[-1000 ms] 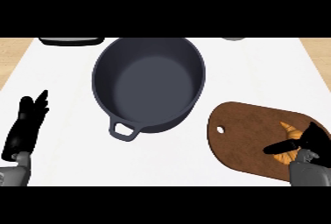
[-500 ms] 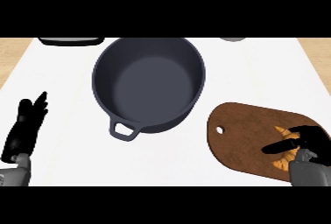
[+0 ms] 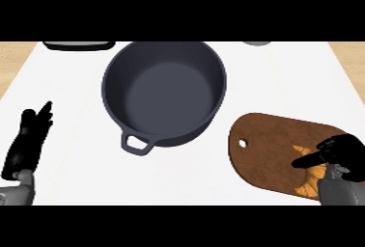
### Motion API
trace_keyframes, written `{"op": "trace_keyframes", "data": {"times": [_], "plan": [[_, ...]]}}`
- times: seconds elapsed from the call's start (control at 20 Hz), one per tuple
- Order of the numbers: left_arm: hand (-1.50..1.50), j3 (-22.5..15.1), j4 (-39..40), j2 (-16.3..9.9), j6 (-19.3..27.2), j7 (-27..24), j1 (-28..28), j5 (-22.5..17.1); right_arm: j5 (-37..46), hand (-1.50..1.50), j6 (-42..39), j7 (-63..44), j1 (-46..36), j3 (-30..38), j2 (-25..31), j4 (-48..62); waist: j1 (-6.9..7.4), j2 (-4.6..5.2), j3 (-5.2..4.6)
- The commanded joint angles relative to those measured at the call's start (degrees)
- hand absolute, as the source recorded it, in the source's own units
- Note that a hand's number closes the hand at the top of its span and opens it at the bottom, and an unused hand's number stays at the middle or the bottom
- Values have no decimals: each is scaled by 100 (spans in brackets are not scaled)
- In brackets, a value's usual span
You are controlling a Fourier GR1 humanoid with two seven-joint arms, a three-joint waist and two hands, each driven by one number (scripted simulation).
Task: Pick the croissant from the cutting board and place it in the pot
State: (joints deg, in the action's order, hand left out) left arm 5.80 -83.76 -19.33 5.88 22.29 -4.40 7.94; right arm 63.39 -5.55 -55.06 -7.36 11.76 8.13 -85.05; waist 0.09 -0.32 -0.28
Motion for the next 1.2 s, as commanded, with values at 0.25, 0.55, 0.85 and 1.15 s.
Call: {"op": "trace_keyframes", "data": {"times": [0.25, 0.55, 0.85, 1.15], "plan": [[0, -75, 139, 59, -33, -15, -159, 52, -366, 150, -1076, 2901, 0, -1804, 711, -382, 33, 22, 31], [0, 47, 211, 118, 51, -66, -41, 84, -6, 150, -1041, 2903, 454, -1867, 1250, -2093, -87, 9, 24], [0, 87, 172, 84, -36, 59, -215, 11, -251, 150, -428, 3126, -266, -1598, 1044, -3054, -68, 9, 28], [0, 49, -264, -6, -88, 312, -29, 89, -681, 150, -594, 2877, -817, -1654, 652, -4354, -4, -1, 29]]}}
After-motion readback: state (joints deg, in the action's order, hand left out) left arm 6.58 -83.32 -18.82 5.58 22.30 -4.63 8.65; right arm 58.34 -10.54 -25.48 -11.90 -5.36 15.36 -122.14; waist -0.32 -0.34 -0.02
